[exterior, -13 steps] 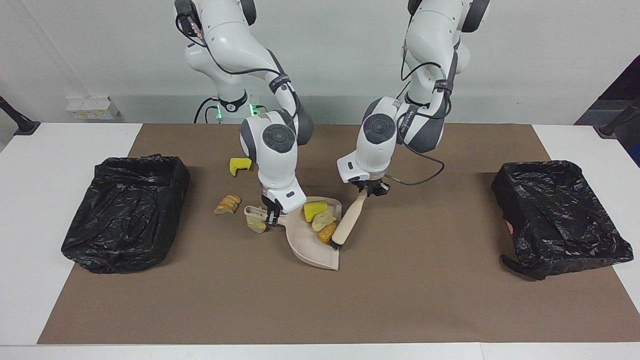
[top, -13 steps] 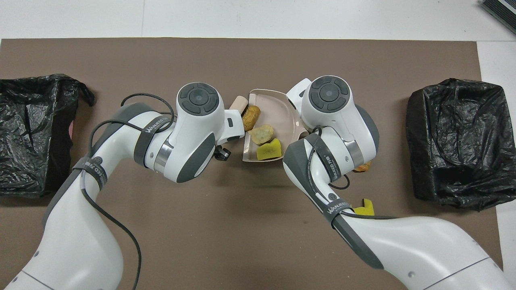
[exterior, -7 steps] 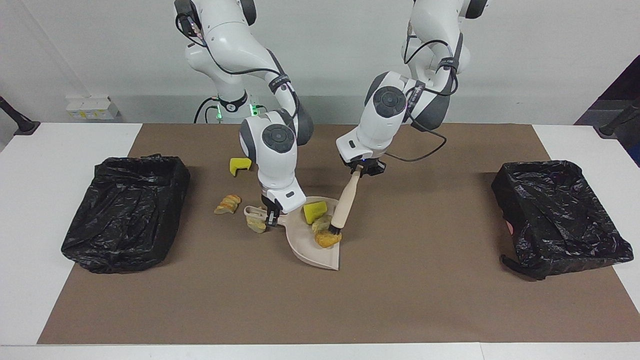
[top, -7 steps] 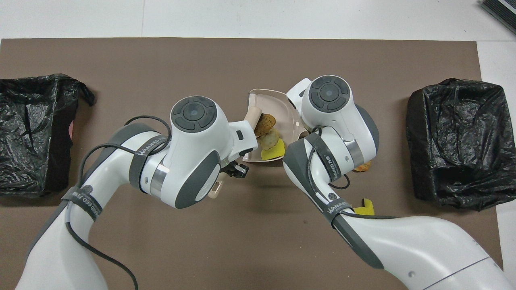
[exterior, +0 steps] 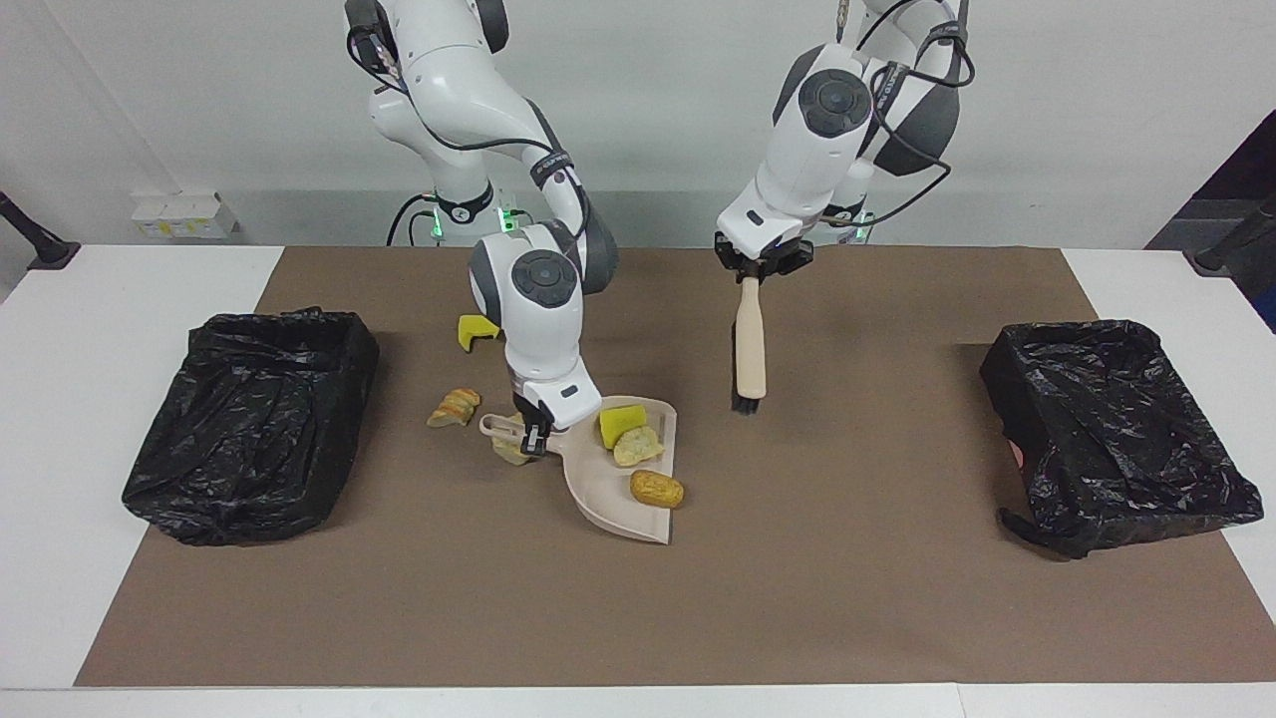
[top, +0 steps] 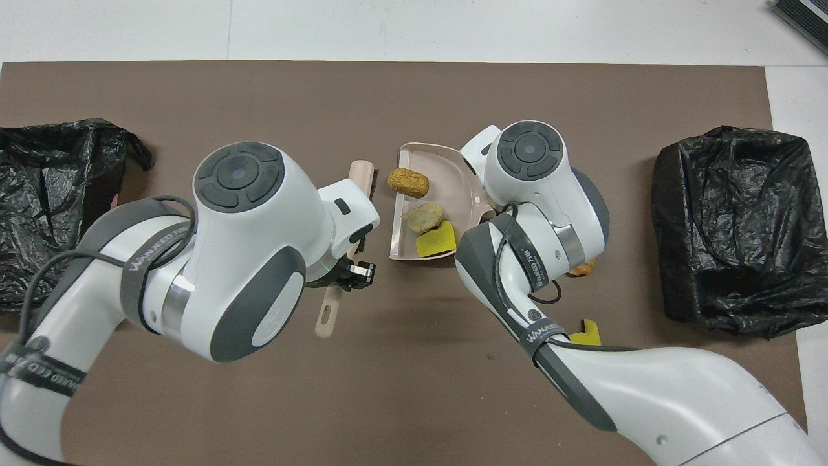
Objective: Sweep and dump trash in bin
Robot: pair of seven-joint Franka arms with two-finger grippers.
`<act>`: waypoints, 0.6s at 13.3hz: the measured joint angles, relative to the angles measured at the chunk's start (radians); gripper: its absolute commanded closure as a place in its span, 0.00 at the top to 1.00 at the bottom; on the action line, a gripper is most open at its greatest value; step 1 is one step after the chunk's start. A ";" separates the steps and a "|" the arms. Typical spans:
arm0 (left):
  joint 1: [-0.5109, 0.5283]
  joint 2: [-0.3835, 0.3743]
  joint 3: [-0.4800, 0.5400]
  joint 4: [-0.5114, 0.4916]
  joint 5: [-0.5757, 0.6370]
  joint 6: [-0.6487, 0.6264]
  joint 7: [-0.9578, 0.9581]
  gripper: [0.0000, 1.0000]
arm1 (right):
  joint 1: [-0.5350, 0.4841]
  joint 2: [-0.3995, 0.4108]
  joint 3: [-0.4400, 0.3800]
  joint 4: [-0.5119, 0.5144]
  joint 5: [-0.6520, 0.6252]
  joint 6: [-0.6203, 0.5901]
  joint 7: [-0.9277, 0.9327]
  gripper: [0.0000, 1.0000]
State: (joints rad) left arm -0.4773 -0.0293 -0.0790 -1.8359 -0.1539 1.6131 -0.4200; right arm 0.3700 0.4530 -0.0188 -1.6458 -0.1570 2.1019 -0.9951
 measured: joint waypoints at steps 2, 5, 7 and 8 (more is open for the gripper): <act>-0.024 -0.098 -0.009 -0.133 0.012 0.064 -0.060 0.00 | -0.031 -0.005 -0.001 0.007 0.005 0.001 -0.036 0.00; -0.114 -0.233 -0.021 -0.365 0.013 0.222 -0.184 0.00 | -0.117 -0.044 -0.004 0.014 0.067 0.001 -0.159 0.00; -0.178 -0.270 -0.025 -0.437 0.014 0.251 -0.252 0.00 | -0.180 -0.088 -0.004 0.015 0.084 -0.001 -0.217 0.00; -0.208 -0.272 -0.026 -0.464 0.014 0.269 -0.275 0.00 | -0.209 -0.116 -0.004 0.015 0.103 -0.016 -0.243 0.00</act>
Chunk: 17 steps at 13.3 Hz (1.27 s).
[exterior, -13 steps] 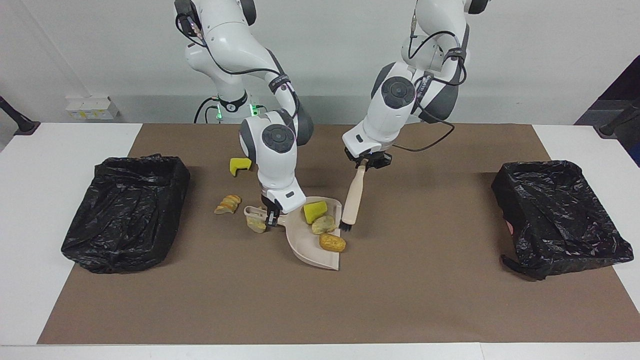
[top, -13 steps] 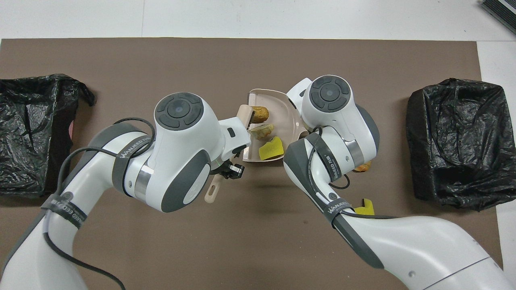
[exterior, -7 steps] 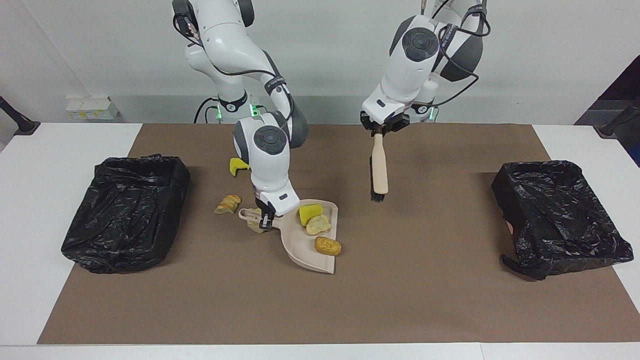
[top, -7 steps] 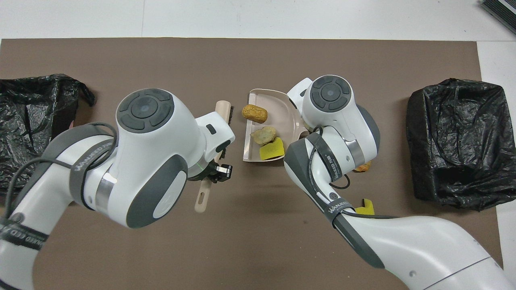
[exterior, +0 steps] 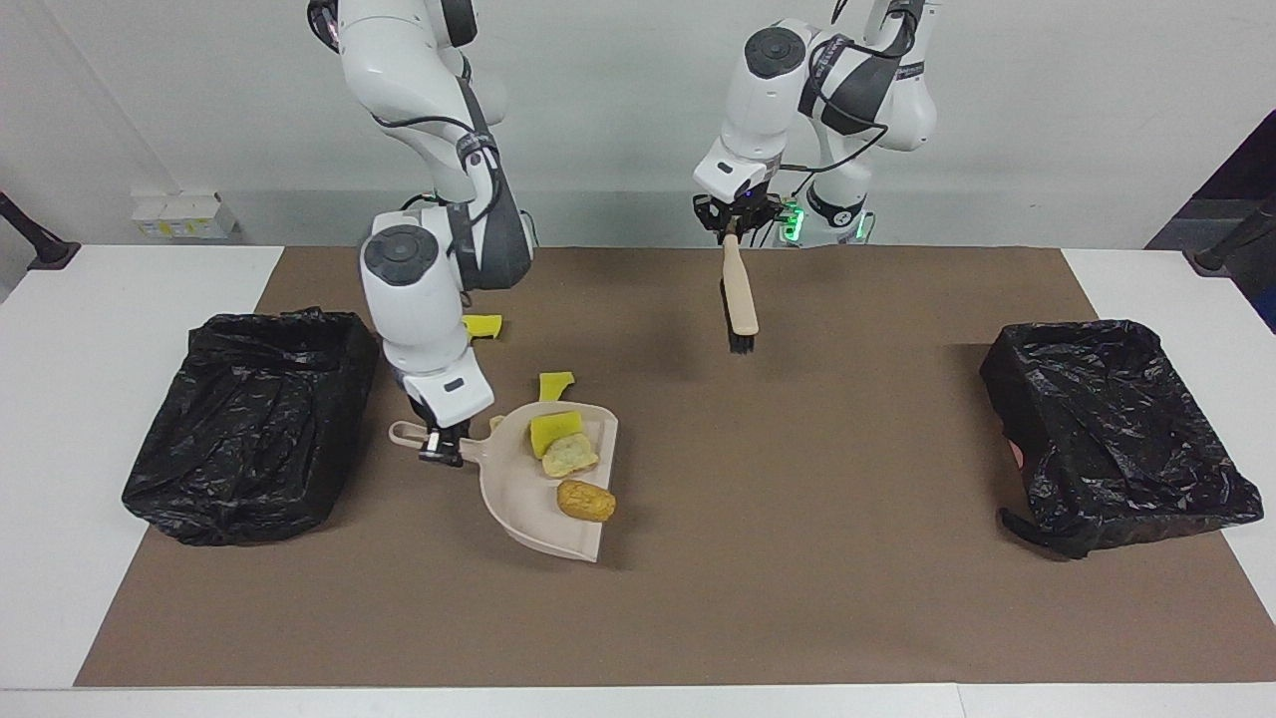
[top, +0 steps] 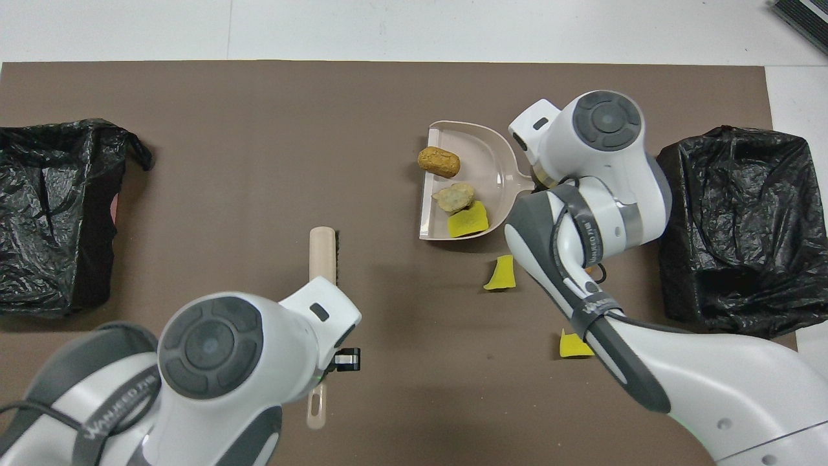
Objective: Sweep and dump trash in bin
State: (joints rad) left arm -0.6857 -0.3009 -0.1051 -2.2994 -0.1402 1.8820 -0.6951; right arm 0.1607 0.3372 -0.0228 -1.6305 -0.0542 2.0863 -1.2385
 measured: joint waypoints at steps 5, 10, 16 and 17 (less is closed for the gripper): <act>-0.090 0.029 -0.001 -0.155 -0.011 0.193 -0.094 0.00 | -0.148 -0.109 0.000 0.000 0.013 -0.140 -0.134 0.00; -0.134 0.079 -0.001 -0.194 -0.025 0.284 -0.163 0.00 | -0.358 -0.168 -0.002 -0.001 0.016 -0.218 -0.406 0.00; -0.135 0.125 0.001 -0.195 -0.025 0.329 -0.165 0.56 | -0.578 -0.178 -0.010 -0.001 -0.001 -0.207 -0.658 0.00; -0.135 0.125 0.002 -0.195 -0.025 0.330 -0.165 0.73 | -0.600 -0.182 -0.010 -0.001 -0.021 -0.202 -0.668 0.00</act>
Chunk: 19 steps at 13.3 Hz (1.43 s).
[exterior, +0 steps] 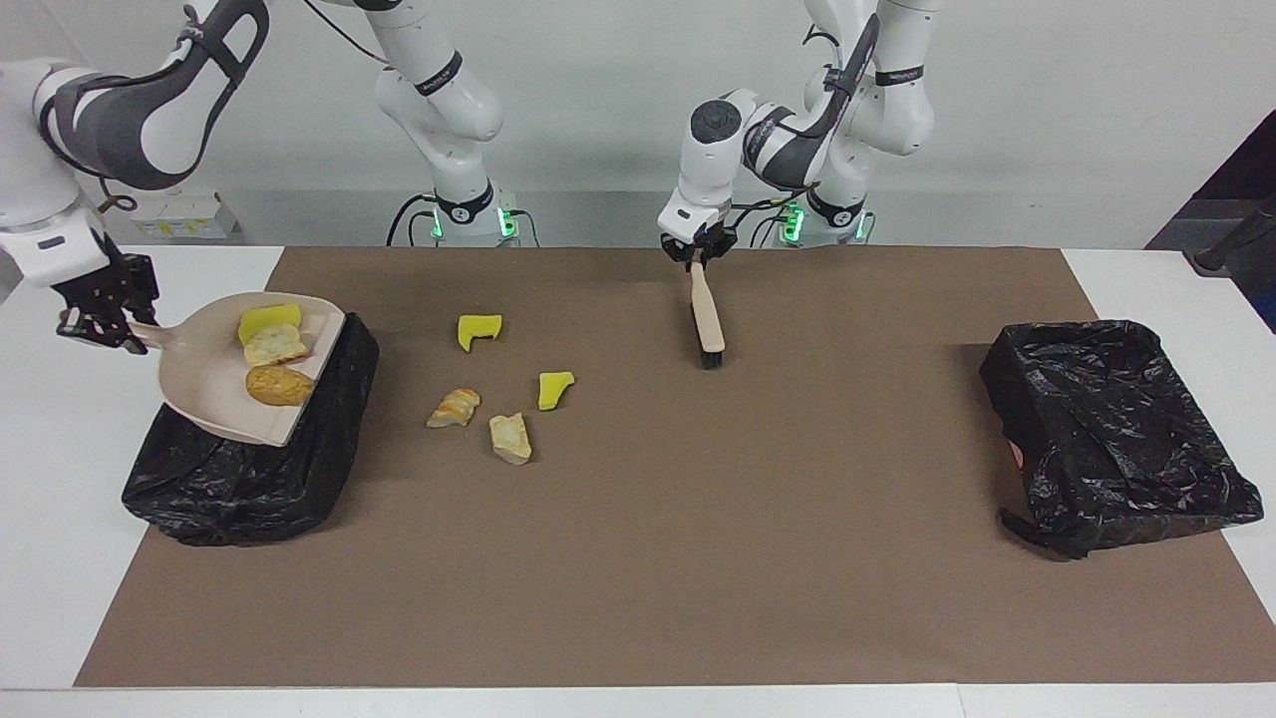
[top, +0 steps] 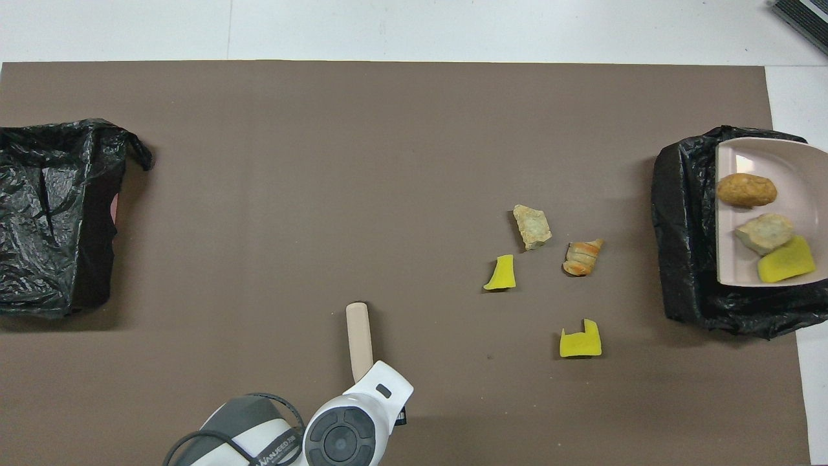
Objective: Sweep and dump trash in bin
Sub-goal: 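Tip the dustpan over the bin with the right gripper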
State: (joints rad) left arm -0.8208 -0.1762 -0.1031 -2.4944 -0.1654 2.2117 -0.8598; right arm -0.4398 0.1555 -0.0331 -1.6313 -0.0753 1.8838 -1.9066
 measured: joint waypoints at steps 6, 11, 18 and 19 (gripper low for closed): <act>0.053 0.001 0.020 0.046 0.000 -0.023 0.025 1.00 | -0.015 -0.030 0.007 -0.117 -0.275 0.247 0.075 0.00; 0.337 -0.008 0.034 0.221 0.006 -0.165 0.291 1.00 | 0.103 -0.123 0.013 -0.293 -0.573 0.311 0.376 0.00; 0.647 -0.010 0.041 0.312 0.087 -0.251 0.733 1.00 | 0.235 -0.148 0.015 -0.306 -0.851 0.246 0.515 0.00; 0.672 -0.010 0.041 0.327 0.115 -0.252 0.767 1.00 | 0.243 -0.154 0.017 -0.306 -0.861 0.226 0.515 0.00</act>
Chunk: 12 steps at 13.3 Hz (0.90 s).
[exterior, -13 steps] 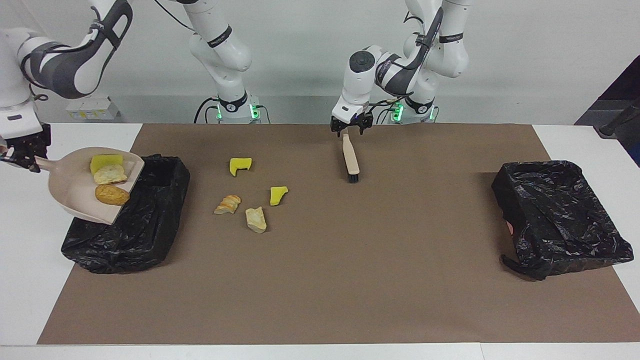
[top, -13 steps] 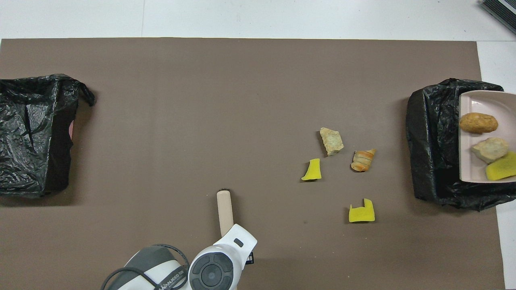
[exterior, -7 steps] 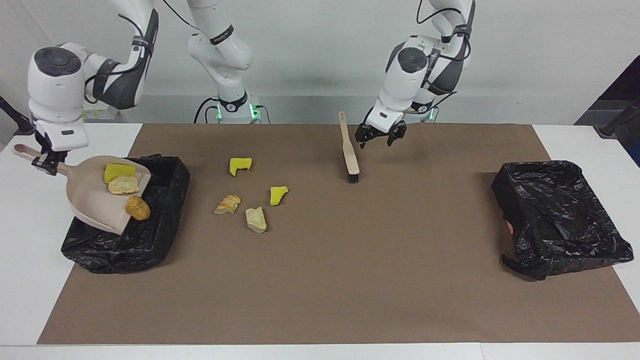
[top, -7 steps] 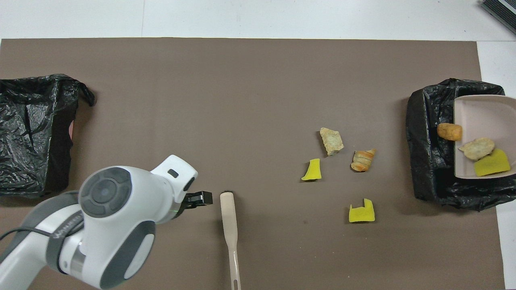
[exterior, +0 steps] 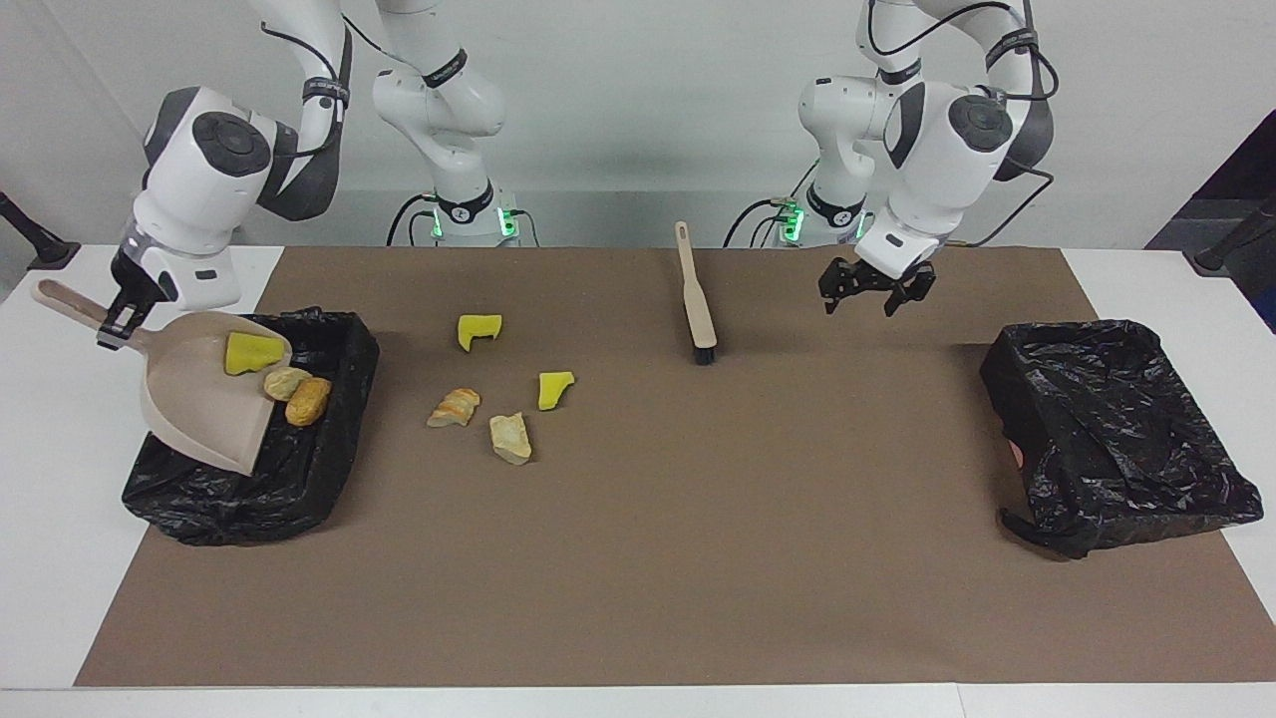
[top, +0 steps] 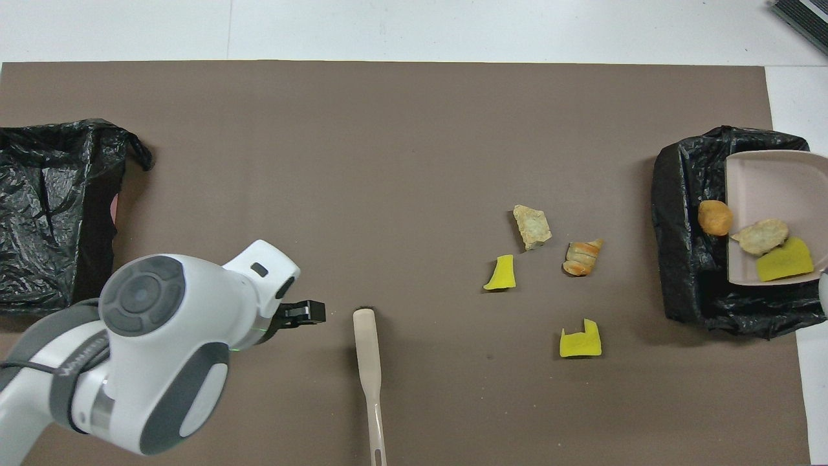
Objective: Sweep and dump trash in bin
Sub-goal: 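Tip the dustpan over the bin with the right gripper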
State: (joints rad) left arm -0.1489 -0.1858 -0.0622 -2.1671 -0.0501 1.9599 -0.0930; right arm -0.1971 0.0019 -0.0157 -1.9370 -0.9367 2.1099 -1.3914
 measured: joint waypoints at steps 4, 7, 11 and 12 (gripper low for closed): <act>0.060 0.019 0.000 0.164 0.031 -0.098 0.091 1.00 | 0.023 -0.032 0.009 0.001 -0.103 -0.017 -0.014 0.00; 0.068 0.043 0.002 0.285 0.032 -0.189 0.097 1.00 | 0.092 -0.048 0.014 -0.001 -0.204 -0.055 -0.024 0.00; 0.084 0.064 0.002 0.441 0.034 -0.313 0.097 1.00 | 0.100 -0.065 0.015 -0.050 -0.238 -0.038 -0.013 0.00; 0.088 0.080 0.002 0.480 0.035 -0.341 0.097 1.00 | 0.098 -0.064 0.014 -0.067 -0.245 -0.030 -0.004 0.00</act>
State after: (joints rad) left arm -0.0613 -0.1062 -0.0600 -1.6867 -0.0151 1.6190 0.0037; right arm -0.0987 -0.0623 -0.0022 -2.0039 -1.1815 2.0795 -1.3951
